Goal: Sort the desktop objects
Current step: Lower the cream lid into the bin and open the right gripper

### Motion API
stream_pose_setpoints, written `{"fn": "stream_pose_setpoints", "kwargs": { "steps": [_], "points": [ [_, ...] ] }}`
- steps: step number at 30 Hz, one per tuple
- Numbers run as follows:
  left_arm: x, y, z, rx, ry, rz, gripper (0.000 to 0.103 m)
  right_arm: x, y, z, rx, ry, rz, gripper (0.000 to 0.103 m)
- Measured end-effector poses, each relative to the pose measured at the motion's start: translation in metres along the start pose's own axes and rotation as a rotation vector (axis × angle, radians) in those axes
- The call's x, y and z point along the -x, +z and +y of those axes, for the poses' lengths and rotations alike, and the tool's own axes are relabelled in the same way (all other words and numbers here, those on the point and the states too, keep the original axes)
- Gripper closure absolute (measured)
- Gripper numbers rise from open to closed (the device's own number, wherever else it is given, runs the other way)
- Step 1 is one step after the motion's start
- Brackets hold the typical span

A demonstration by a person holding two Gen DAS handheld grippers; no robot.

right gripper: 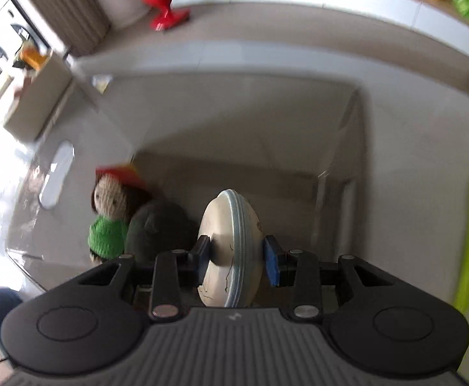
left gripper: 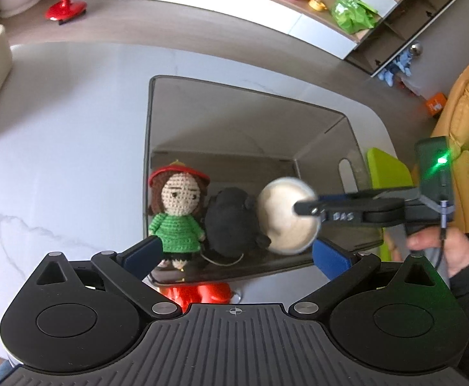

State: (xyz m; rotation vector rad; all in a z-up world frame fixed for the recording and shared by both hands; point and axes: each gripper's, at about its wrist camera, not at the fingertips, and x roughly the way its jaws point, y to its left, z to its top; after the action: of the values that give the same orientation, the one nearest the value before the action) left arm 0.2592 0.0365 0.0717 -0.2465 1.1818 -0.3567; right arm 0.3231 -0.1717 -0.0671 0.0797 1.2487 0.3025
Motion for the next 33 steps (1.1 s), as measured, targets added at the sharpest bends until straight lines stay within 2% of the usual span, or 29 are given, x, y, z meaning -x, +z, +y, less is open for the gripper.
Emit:
{"fn": "stream_pose_setpoints", "kwargs": {
  "steps": [6, 9, 13, 14, 15, 18, 19, 20, 23, 25, 26, 29, 31, 33],
  "points": [
    [-0.013, 0.002, 0.000, 0.001, -0.006, 0.024, 0.000, -0.003, 0.000, 0.007, 0.037, 0.001, 0.081, 0.062],
    [-0.017, 0.000, -0.003, -0.007, -0.006, 0.034, 0.000, 0.005, -0.008, 0.015, 0.080, -0.043, 0.080, 0.056],
    [-0.019, -0.003, -0.003, -0.007, -0.003, 0.041, 0.000, 0.018, -0.013, 0.021, 0.109, -0.107, 0.060, 0.058],
    [-0.019, -0.004, -0.003, -0.006, -0.003, 0.041, 0.000, 0.023, -0.014, 0.022, 0.106, -0.119, 0.050, 0.053],
    [-0.018, -0.004, -0.002, -0.006, -0.001, 0.040, 0.000, 0.031, -0.016, 0.022, 0.101, -0.144, 0.023, 0.051],
    [-0.014, -0.005, 0.001, -0.001, 0.002, 0.032, 0.000, 0.070, -0.028, 0.027, 0.121, -0.213, -0.146, 0.051],
    [-0.012, -0.006, 0.003, 0.000, 0.000, 0.025, 0.000, 0.085, -0.034, 0.028, 0.112, -0.193, -0.207, 0.050],
    [-0.009, -0.007, 0.006, 0.003, -0.001, 0.016, 0.000, 0.102, -0.043, 0.026, 0.084, -0.114, -0.258, 0.045],
    [-0.001, -0.009, 0.018, 0.033, 0.016, -0.020, 0.000, 0.122, -0.073, 0.013, -0.091, 0.288, -0.279, 0.032],
    [0.003, -0.010, 0.027, 0.061, 0.020, -0.039, 0.000, 0.107, -0.092, 0.008, -0.235, 0.516, -0.224, 0.032],
    [0.005, -0.011, 0.031, 0.075, 0.017, -0.044, 0.000, 0.091, -0.102, 0.007, -0.319, 0.592, -0.172, 0.032],
    [0.006, -0.017, 0.040, 0.092, 0.018, -0.042, 0.000, 0.031, -0.129, 0.008, -0.571, 0.709, -0.007, 0.033],
    [0.005, -0.022, 0.043, 0.080, 0.023, -0.030, 0.000, -0.006, -0.144, 0.007, -0.740, 0.744, 0.074, 0.033],
    [0.006, -0.027, 0.047, 0.079, 0.012, -0.028, 0.000, -0.034, -0.154, 0.007, -0.881, 0.742, 0.117, 0.033]
  ]
}}
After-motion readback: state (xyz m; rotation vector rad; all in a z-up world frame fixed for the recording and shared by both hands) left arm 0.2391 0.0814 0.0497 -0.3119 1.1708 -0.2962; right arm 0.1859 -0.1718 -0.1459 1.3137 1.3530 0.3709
